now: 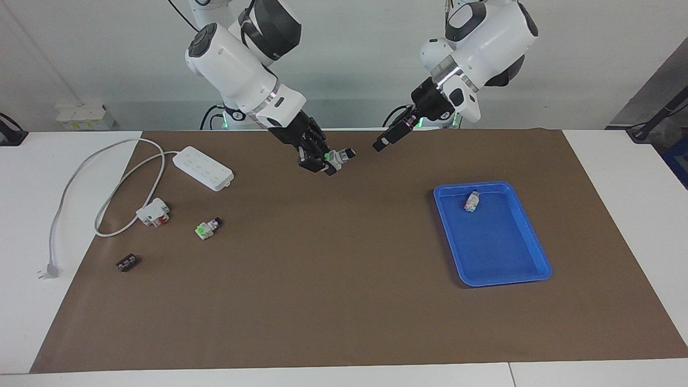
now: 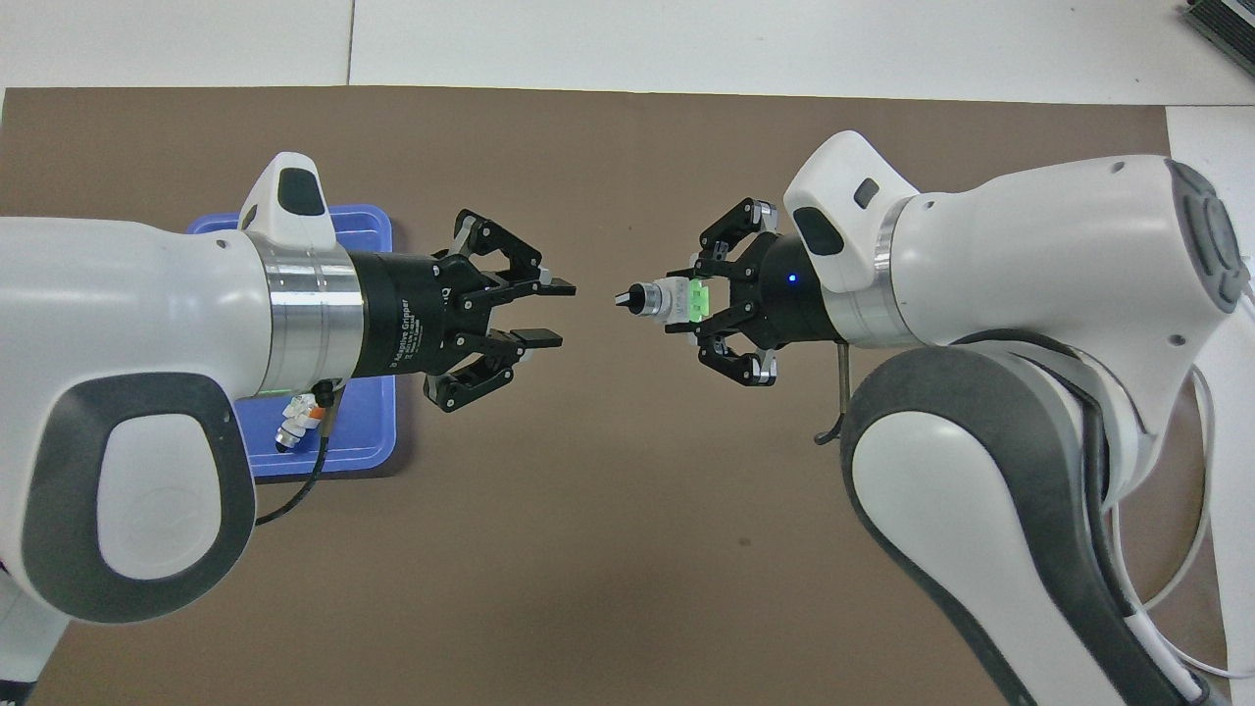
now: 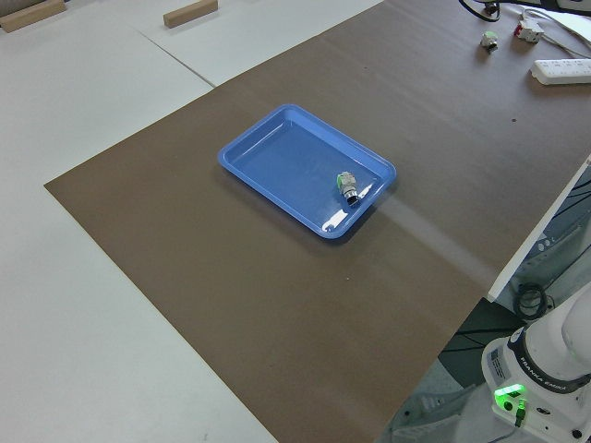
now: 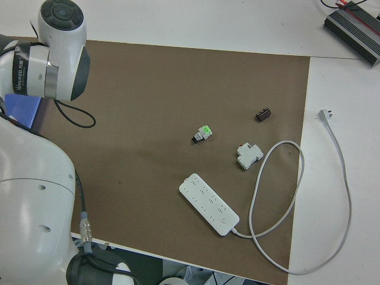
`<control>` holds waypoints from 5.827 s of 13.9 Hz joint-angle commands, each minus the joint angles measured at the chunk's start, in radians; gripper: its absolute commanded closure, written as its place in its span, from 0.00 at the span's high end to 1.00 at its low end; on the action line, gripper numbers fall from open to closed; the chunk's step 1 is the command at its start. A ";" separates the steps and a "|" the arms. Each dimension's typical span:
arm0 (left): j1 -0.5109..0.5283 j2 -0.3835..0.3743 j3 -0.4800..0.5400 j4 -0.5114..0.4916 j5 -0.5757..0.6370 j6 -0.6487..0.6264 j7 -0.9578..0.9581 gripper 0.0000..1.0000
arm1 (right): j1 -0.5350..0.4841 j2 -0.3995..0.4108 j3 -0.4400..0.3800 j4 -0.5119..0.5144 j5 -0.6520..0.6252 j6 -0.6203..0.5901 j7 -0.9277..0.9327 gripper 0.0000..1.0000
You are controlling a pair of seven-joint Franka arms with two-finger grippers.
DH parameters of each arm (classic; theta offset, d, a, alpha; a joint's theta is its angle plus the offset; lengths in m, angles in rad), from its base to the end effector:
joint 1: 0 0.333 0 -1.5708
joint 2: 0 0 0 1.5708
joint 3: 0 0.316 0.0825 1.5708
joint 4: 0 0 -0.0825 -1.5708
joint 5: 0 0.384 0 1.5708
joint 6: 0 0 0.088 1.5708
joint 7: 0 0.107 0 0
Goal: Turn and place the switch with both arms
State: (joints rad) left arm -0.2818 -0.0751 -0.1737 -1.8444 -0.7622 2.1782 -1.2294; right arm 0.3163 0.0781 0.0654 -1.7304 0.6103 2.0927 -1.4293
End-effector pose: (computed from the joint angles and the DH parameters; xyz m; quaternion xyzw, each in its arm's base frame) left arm 0.5053 -0.2801 0.6055 0.7891 0.4782 -0.1250 0.3648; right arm 0.5618 0.2543 0.5621 -0.6703 -0.6732 -0.2576 0.1762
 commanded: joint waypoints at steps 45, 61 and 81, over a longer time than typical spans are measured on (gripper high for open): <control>-0.154 0.040 0.013 -0.065 -0.015 0.334 0.037 0.00 | 0.000 -0.018 0.002 -0.021 0.009 0.007 0.012 0.00; -0.155 0.035 0.011 -0.069 -0.012 0.276 0.480 0.00 | 0.000 -0.020 0.001 -0.023 0.006 0.007 0.013 0.00; -0.194 0.015 0.011 -0.070 -0.006 0.095 1.301 0.00 | -0.002 -0.021 0.001 -0.024 -0.012 0.000 0.012 0.00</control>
State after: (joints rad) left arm -0.4270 -0.0428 -0.1661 -1.8946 -0.7649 2.3726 0.0108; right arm 0.3155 0.0539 0.0561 -1.7785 0.6000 2.0451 -1.4314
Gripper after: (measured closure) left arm 0.894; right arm 0.590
